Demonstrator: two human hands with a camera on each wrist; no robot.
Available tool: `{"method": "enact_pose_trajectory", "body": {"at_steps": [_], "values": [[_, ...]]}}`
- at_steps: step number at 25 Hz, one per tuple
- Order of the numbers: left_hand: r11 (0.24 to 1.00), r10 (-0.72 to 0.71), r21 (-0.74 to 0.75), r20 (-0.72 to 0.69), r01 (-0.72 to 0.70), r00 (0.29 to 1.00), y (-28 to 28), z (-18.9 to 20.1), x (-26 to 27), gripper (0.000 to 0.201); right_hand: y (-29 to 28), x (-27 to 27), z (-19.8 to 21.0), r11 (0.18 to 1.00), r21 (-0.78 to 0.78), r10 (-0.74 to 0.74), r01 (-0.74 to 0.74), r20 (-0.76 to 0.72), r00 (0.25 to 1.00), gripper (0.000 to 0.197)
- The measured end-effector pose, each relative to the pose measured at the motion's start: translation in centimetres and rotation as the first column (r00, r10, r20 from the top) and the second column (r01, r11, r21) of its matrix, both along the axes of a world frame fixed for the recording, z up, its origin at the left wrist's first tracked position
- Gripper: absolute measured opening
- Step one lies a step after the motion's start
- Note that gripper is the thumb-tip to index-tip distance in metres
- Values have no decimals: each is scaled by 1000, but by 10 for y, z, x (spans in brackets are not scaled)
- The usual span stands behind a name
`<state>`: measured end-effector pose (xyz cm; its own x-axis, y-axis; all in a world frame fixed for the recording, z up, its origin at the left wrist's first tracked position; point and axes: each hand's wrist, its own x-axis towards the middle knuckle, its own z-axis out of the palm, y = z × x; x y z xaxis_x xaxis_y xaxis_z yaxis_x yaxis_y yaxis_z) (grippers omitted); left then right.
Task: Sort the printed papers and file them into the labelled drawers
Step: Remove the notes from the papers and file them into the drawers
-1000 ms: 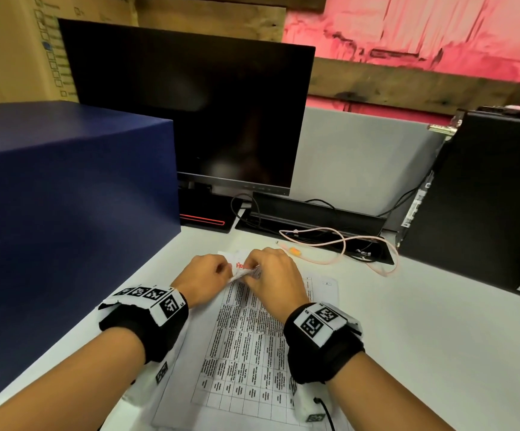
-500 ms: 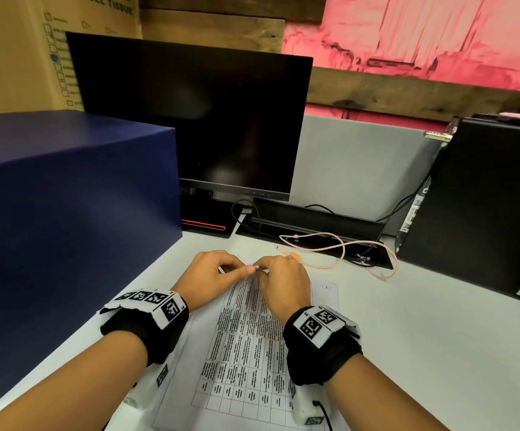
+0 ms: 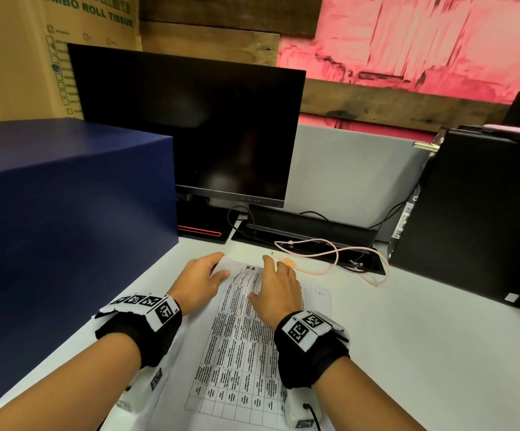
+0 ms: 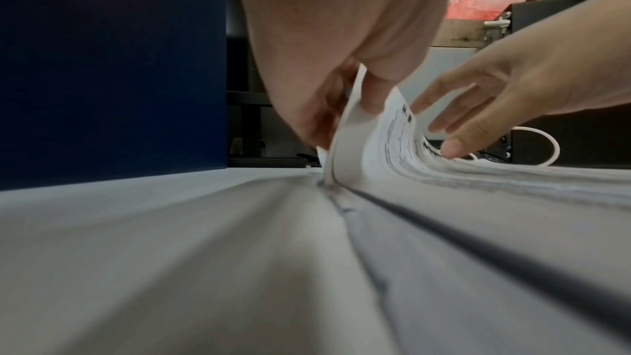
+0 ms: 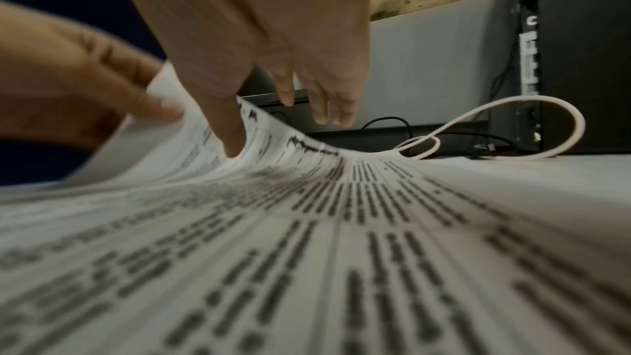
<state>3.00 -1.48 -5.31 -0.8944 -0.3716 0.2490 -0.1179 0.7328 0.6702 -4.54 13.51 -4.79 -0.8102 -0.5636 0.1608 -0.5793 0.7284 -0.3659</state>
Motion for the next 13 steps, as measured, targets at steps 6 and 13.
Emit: {"method": "enact_pose_trajectory", "body": {"at_steps": [6, 13], "values": [[964, 93, 250, -8, -88, 996, -7, 20, 20, 14, 23, -4, 21, 994, -104, -28, 40, 115, 993, 90], [770, 33, 605, -356, 203, 934, 11, 104, 54, 26, 69, 8, 83, 625, -710, 242, 325, 572, 784, 55]]}}
